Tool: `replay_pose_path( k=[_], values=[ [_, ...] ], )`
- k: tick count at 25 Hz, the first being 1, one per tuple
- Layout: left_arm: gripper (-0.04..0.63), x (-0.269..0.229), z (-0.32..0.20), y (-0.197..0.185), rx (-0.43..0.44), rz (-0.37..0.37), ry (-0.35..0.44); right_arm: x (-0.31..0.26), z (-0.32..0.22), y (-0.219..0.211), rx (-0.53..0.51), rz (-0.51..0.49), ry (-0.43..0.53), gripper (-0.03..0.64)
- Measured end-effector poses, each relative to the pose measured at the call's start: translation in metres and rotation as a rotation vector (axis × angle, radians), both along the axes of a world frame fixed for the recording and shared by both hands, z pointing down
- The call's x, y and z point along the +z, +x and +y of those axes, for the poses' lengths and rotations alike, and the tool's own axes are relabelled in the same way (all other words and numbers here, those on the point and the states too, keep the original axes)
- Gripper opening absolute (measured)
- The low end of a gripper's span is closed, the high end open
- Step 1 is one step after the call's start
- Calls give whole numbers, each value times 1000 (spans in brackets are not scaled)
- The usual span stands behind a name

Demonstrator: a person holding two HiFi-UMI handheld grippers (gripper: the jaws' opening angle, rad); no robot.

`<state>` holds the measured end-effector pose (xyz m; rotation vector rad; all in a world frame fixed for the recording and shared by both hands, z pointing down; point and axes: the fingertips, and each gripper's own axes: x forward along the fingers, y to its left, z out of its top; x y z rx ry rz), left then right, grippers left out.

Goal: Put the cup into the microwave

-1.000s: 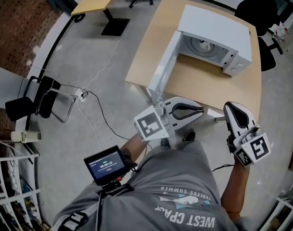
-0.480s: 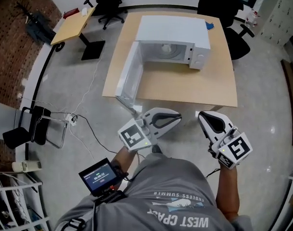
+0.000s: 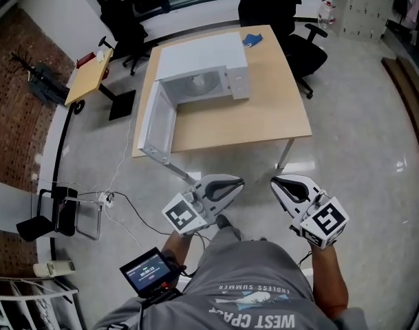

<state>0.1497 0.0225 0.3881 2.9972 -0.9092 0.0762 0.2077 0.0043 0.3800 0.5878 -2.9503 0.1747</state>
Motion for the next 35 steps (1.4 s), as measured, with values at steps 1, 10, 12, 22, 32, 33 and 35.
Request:
replay_pose_path(
  k=[1,10,12,22,32,33,35],
  values=[
    [25,2,8,7,-8,-4,-7,1,6,7,-7,-4,-2,20],
    [25,8,81,19,-113,-42,-49,5,64,17,-97,6,-25,20],
    [25,2,96,10,-139,-47,-35,1,77,8,-116,11,-16,20],
    [25,0,175,-53,-178,-10,3,-11,155,-54,-176,23,61,20],
    [25,4,276,-142,-150,44,9,-17,260,-142,-132,51,84,20],
    [25,5,283,-148,-141,45,11,-18,269,-148,-125,54,90,20],
    [25,5,298,-156,-117,45,14,-17,285,-157,-106,71,96,18]
  ],
)
